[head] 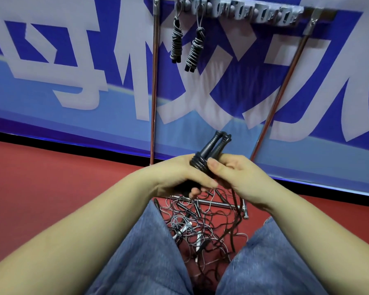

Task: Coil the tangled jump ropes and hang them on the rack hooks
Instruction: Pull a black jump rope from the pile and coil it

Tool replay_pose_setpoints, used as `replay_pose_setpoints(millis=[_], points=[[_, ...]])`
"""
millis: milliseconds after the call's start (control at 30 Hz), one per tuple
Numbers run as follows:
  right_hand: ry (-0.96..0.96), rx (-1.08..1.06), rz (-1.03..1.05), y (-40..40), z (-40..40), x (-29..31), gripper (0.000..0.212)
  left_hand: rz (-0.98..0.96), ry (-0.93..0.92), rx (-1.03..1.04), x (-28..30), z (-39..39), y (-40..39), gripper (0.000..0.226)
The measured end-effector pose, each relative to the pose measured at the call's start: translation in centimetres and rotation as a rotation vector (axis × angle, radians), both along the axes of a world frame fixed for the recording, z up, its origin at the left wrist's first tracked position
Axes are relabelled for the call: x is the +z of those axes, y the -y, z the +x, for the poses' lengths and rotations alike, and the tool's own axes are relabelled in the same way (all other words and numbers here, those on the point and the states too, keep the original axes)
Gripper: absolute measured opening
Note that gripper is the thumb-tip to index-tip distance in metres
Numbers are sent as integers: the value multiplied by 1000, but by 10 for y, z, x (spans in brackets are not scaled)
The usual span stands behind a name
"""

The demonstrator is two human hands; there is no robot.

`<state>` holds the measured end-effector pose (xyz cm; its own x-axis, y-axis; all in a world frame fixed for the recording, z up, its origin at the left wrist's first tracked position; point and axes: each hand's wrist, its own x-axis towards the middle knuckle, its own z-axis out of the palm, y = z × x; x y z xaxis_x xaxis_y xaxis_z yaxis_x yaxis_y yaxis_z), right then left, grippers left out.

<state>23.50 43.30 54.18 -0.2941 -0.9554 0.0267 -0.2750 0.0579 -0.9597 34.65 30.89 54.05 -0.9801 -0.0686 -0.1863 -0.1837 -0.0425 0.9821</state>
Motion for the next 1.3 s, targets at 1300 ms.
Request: replay_pose_setpoints(millis=[1300], points=[[-1048, -94, 324, 8, -6, 39, 27, -579, 271, 660, -10, -15, 54, 8]])
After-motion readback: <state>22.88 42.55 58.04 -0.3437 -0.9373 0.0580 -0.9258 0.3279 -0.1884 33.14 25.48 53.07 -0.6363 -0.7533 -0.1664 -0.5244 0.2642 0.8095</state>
